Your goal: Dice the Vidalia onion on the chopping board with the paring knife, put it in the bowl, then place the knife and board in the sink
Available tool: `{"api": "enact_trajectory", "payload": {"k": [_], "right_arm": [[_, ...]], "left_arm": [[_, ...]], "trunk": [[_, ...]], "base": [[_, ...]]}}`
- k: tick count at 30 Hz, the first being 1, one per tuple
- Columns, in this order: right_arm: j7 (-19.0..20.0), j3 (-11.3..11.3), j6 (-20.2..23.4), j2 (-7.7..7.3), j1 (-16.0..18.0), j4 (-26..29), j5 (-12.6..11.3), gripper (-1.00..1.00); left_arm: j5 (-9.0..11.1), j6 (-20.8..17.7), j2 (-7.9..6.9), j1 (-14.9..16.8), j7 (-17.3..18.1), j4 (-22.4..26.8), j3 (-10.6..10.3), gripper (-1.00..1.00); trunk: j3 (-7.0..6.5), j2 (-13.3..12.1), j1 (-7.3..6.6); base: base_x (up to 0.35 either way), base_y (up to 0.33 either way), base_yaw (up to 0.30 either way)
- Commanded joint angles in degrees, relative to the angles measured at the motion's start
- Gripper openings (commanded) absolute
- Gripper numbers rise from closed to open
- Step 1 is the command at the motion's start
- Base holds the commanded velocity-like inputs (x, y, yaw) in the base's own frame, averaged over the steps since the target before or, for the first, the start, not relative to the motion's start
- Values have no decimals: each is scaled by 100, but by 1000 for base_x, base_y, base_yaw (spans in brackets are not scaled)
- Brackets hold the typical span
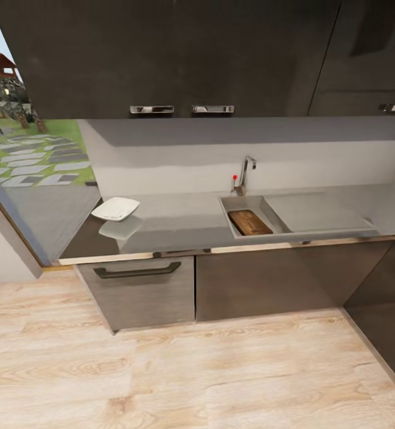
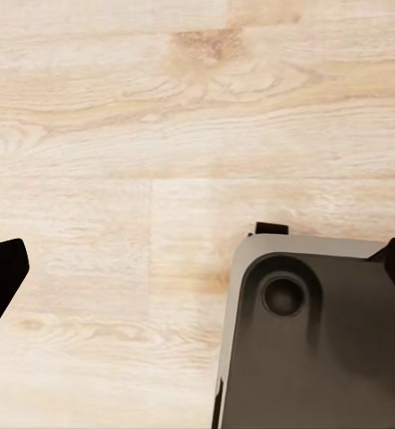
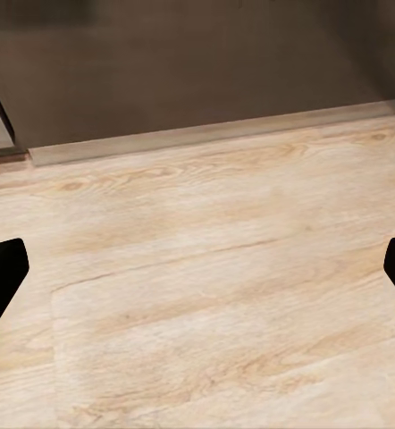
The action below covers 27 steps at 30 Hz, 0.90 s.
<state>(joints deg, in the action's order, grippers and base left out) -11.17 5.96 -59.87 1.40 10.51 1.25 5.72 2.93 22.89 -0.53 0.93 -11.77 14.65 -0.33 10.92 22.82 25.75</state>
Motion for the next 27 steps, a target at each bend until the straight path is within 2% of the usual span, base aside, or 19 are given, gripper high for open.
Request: {"api": "enact_trajectory", "payload": {"k": [1, 27], "right_arm": [[-25, 46, -13, 1, 4, -2, 61, 100], [-17, 46, -13, 9, 4, -2, 61, 100]], "left_arm": [[31, 31, 0, 4, -1, -4, -6, 100], [32, 48, 9, 4, -1, -167, -2, 100]], "trunk": [[1, 10, 3], [-233, 10, 3]], "base": [[0, 0, 0], [0, 0, 0]]}}
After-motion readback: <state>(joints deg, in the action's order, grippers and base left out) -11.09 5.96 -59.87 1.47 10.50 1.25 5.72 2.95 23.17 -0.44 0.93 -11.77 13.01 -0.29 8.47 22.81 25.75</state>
